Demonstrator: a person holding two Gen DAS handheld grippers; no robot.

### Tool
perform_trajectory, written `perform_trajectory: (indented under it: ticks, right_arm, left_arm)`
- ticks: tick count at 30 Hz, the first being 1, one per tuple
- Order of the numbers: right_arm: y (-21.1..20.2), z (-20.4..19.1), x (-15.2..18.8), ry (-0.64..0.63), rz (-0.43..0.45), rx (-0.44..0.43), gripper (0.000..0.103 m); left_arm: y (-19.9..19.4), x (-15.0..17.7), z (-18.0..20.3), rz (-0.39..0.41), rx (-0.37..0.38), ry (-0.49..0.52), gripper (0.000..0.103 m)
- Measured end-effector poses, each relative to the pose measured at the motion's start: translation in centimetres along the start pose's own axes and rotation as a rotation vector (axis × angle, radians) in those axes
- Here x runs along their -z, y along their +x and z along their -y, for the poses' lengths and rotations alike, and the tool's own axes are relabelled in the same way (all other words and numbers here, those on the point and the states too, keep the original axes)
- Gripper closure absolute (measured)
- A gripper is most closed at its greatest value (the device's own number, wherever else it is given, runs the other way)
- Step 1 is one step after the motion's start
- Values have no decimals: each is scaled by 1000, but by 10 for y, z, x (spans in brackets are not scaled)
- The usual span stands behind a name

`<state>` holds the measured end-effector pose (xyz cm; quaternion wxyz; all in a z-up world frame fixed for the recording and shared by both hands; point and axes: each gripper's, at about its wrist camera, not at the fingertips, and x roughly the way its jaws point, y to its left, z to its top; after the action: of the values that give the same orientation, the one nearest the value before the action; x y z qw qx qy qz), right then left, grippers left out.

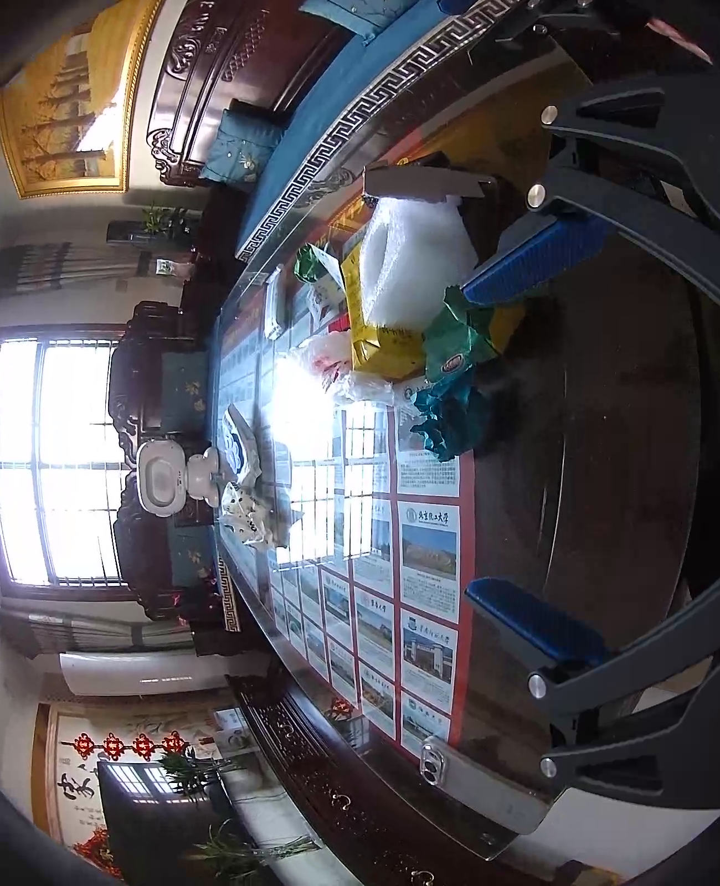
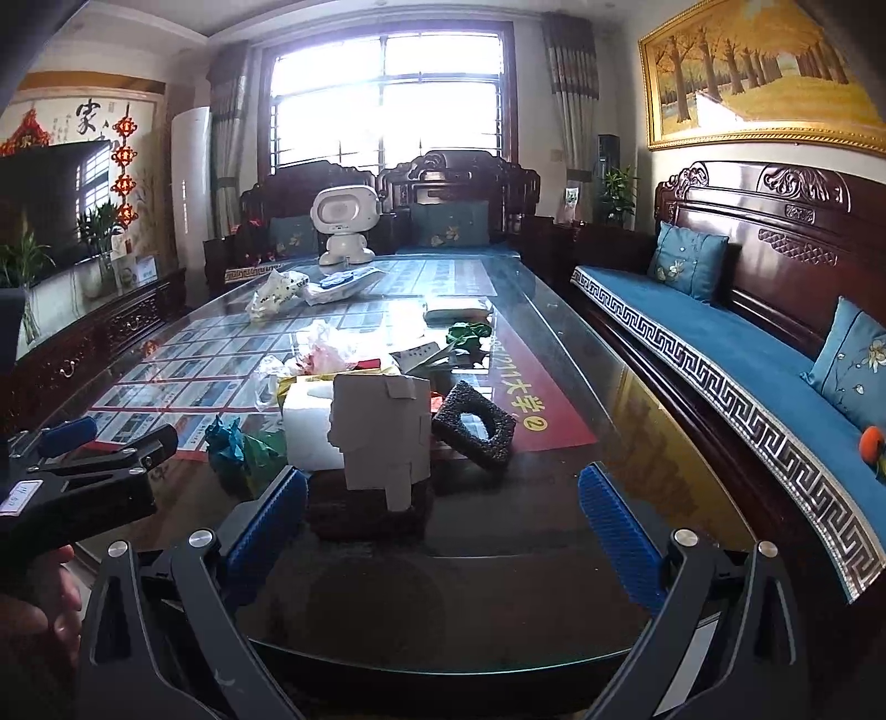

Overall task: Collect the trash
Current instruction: 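Move the left tool toward the teal crumpled paper on the table, then grasp the teal crumpled paper with the left tool while the right tool grasps the white cardboard box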

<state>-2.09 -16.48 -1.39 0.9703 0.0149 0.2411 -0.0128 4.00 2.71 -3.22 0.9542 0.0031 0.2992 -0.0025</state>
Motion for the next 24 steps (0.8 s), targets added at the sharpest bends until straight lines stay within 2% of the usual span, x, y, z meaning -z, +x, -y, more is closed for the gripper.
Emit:
perform_trajectory:
  ticks: [17, 24]
  right_arm:
    - [10, -4, 0, -3, -15, -19, 8]
    - [22, -8, -1, -10, -29, -39, 8]
  left_arm:
    - [26, -3, -5, -33, -17, -8, 4]
    - [59, -9, -7, -85, -43, -9, 4]
